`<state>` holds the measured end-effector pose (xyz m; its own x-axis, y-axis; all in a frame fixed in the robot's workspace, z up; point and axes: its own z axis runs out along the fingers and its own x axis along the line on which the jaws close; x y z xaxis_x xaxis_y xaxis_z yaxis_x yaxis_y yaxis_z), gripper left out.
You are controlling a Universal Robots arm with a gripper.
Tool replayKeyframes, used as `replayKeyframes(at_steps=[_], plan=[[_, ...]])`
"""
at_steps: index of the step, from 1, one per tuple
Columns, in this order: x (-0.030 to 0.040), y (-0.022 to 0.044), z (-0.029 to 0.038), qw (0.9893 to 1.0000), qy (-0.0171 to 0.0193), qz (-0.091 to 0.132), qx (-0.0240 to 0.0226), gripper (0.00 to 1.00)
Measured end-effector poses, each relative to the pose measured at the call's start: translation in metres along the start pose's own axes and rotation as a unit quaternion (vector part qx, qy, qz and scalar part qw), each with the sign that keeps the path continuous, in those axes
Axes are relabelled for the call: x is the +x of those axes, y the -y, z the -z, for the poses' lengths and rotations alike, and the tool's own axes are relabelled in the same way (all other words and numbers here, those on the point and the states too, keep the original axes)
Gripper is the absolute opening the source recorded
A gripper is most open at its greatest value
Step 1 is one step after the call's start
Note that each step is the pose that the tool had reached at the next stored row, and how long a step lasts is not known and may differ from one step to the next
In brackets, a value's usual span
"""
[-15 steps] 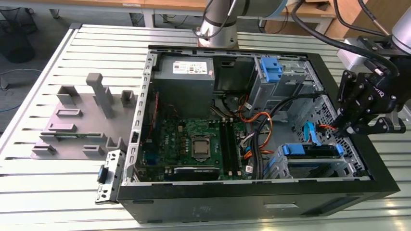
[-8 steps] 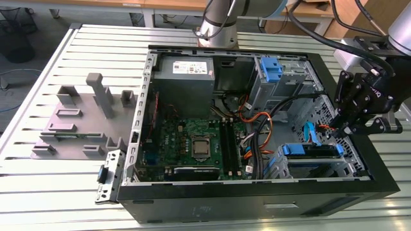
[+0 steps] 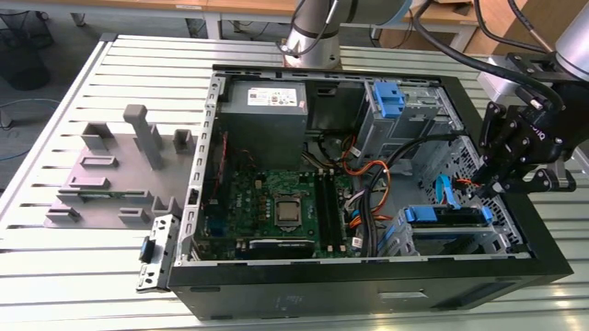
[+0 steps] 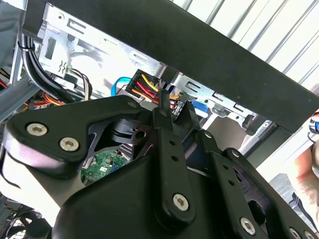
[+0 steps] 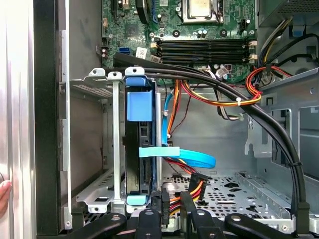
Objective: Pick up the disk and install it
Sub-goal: 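Insert the second disk wire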
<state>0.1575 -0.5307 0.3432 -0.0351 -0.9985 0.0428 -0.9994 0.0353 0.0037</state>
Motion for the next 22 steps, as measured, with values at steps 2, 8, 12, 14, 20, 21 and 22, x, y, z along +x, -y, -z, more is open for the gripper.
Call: replayKeyframes(at_steps=[2, 8, 12, 14, 20, 21, 22], plan=[[0.0, 0.0, 0.0, 1.0, 0.0, 0.0, 0.0, 0.29], [0.0, 0.0, -0.0001, 1.0, 0.0, 0.0, 0.0, 0.16], [0.0, 0.0, -0.0001, 1.0, 0.0, 0.0, 0.0, 0.16], [0.0, 0.0, -0.0001, 1.0, 0.0, 0.0, 0.0, 0.16], [0.0003, -0.0083, -0.0002, 1.0, -0.0037, 0.0, 0.0038, 0.16], [0.0003, -0.0101, -0.0002, 1.0, -0.0047, 0.0, 0.0046, 0.16], [0.0004, -0.0119, -0.0002, 1.0, -0.0053, 0.0, 0.0055, 0.16]])
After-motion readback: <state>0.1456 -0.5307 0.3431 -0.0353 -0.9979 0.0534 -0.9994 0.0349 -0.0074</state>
